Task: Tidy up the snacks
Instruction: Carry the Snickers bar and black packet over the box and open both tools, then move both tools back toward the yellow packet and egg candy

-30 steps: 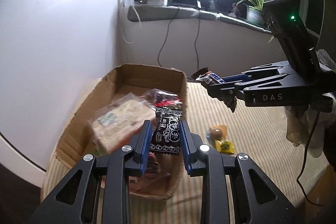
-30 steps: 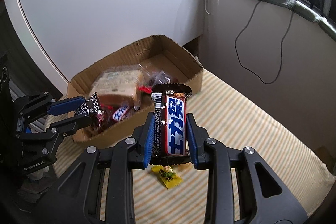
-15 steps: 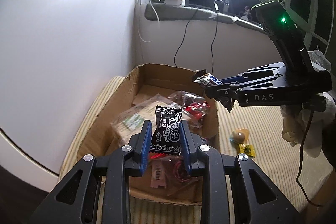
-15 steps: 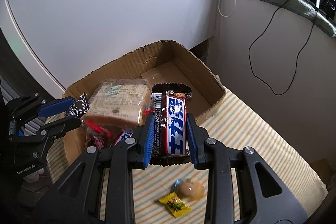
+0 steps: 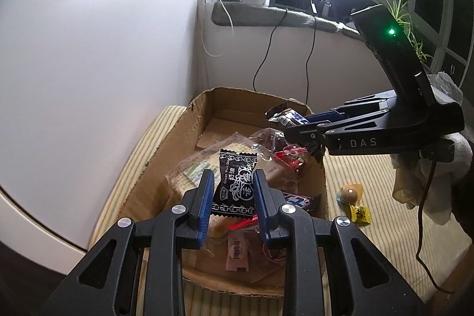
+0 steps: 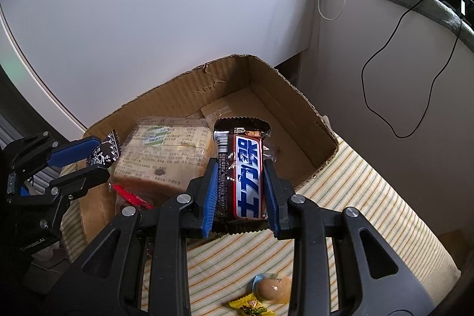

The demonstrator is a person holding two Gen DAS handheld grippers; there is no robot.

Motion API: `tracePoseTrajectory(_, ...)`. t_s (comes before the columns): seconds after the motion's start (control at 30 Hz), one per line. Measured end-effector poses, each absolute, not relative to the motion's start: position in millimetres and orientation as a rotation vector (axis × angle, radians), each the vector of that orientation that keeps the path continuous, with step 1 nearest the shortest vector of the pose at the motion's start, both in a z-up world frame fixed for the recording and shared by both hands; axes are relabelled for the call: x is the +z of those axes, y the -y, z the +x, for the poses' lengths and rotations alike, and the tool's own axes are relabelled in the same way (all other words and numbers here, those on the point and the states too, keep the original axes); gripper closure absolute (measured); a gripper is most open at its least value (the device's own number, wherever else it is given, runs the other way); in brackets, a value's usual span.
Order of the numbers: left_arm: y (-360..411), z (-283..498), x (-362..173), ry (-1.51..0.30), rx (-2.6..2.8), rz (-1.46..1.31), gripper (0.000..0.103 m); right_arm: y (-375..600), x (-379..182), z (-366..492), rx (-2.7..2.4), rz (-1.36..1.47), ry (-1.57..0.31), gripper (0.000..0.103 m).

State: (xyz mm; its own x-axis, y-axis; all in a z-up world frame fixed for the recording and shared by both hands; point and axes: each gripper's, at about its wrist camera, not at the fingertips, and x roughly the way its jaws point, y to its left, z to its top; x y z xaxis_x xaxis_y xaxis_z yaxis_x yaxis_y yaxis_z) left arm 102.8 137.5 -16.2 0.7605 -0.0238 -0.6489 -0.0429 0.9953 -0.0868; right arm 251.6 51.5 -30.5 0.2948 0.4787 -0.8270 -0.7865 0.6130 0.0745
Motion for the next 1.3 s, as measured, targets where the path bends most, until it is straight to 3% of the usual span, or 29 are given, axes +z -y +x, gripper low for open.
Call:
tracePoseTrajectory(0.47,-140.6,104.7,-19.1,-0.711,0.024,-0.106,0.078,-57.9,-36.1,254.3,0.872,-0.386,-0.954,0.072)
tracePoseTrajectory(0.6,-140.8,104.9,-18.8,-0.712,0.027,-0.105,0.077,-57.5,-34.0,253.6,0.871,-0.382,-0.942,0.051)
tracePoseTrajectory(0.67,-141.3,105.0,-18.5,-0.712,0.032,-0.106,0.064,-57.3,-31.4,251.8,0.874,-0.382,-0.931,0.044)
tracePoseTrajectory(0.8,-141.7,104.3,-18.6,-0.711,0.041,-0.109,0.049,-57.6,-26.3,246.9,0.877,-0.389,-0.899,0.018)
tracePoseTrajectory(0.87,-141.2,103.7,-18.8,-0.711,0.048,-0.104,0.043,-57.4,-23.7,245.1,0.88,-0.39,-0.887,0.014)
tracePoseTrajectory(1.3,-143.9,97.6,-16.1,-0.701,0.072,-0.106,0.042,-43.7,-11.2,248.3,0.892,-0.317,-0.872,0.014)
